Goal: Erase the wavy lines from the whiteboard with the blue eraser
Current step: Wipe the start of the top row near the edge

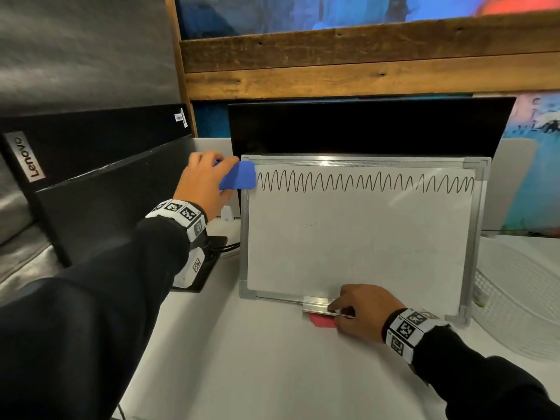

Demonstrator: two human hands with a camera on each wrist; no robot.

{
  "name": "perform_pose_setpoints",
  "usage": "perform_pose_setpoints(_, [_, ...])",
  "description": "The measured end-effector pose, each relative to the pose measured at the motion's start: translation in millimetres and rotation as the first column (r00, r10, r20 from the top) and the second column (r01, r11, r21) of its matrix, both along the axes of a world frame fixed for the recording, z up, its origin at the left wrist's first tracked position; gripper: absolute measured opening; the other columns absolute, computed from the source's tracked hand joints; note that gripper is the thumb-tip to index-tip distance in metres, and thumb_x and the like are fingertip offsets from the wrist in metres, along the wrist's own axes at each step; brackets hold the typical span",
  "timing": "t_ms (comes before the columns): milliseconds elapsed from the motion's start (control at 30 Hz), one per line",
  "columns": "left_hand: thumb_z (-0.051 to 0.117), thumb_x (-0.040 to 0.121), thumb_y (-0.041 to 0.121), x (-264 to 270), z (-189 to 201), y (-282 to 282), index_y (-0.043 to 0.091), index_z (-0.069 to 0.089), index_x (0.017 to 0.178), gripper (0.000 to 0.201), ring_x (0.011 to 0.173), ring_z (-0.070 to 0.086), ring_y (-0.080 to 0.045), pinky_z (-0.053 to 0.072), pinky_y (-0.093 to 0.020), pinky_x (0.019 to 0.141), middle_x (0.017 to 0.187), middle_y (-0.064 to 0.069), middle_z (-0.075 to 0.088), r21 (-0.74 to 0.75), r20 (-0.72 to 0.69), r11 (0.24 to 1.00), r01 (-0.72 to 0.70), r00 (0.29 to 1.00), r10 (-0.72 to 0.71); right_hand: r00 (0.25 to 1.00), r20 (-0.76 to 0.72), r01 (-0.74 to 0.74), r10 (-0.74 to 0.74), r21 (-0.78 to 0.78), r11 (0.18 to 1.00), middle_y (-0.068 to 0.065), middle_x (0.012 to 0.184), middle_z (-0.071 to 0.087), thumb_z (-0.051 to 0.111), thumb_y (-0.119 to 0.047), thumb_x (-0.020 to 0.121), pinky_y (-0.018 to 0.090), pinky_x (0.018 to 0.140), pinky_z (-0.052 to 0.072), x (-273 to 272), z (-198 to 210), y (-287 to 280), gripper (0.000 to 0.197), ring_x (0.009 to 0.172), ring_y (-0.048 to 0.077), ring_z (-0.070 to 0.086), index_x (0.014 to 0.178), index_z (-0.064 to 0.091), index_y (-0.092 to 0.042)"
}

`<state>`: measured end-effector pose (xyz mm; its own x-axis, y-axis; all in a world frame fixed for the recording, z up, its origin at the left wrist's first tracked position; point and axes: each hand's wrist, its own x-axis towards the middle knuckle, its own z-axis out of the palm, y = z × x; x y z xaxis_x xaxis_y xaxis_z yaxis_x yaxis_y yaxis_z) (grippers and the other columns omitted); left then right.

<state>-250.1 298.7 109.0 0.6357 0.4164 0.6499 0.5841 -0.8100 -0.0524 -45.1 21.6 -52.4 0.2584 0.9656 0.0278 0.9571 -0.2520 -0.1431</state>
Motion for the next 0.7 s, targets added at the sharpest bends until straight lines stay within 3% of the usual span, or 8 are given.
perform_pose_setpoints(133, [0.073,0.081,0.025,0,-9,1,0.025,0.045,0.139,0.064,0.123,0.040,-0.032,0.043,-0.047,0.098,0.130,-0.006,0.049,0.057,-0.170,0.997,0.061,0.984,-0.050,1.000,-0.007,-0.004,0.004,0.018,1.000,-0.015,0.089,0.057,0.049,-0.047,0.080,0.024,0.069,0.048,0,0,0,0.037,0.080,0.007,0.058,0.113,0.066,-0.045])
perform_pose_setpoints(300, [0.072,0.081,0.025,0,3,1,0.023,0.044,0.139,0.064,0.121,0.040,-0.033,0.042,-0.050,0.096,0.127,-0.008,0.049,0.047,-0.045,0.999,-0.016,0.999,0.018,1.000,-0.008,-0.007,0.007,0.023,1.000,-0.014,0.088,0.056,0.049,-0.047,0.080,0.025,0.069,0.049,0,0,0,0.036,0.079,0.008,0.058,0.112,0.066,-0.046])
perform_pose_setpoints(467, [0.073,0.080,0.024,-2,-4,0,0.025,0.047,0.138,0.064,0.121,0.041,-0.033,0.043,-0.049,0.096,0.130,-0.008,0.049,0.107,-0.236,0.992,0.065,0.971,-0.038,1.000,-0.016,-0.010,0.010,0.022,1.000,-0.015,0.089,0.056,0.051,-0.047,0.081,0.026,0.071,0.049,0,0,0,0.034,0.080,0.008,0.059,0.111,0.066,-0.046])
perform_pose_setpoints(633, [0.071,0.081,0.026,1,5,1,0.025,0.044,0.138,0.063,0.120,0.039,-0.033,0.041,-0.050,0.095,0.127,-0.007,0.048,0.056,-0.054,0.998,-0.029,0.998,0.033,0.999,-0.036,-0.007,0.008,0.022,1.000,-0.014,0.090,0.058,0.051,-0.049,0.081,0.026,0.073,0.050,1,1,0,0.034,0.081,0.008,0.059,0.111,0.067,-0.045])
perform_pose_setpoints(700, [0.071,0.081,0.028,2,3,0,0.026,0.043,0.139,0.064,0.121,0.039,-0.032,0.041,-0.050,0.096,0.128,-0.006,0.047,0.065,-0.094,0.998,-0.026,0.995,0.032,0.999,-0.036,-0.008,0.009,0.022,1.000,-0.014,0.090,0.058,0.051,-0.049,0.082,0.026,0.073,0.049,1,2,0,0.033,0.082,0.008,0.059,0.111,0.067,-0.044])
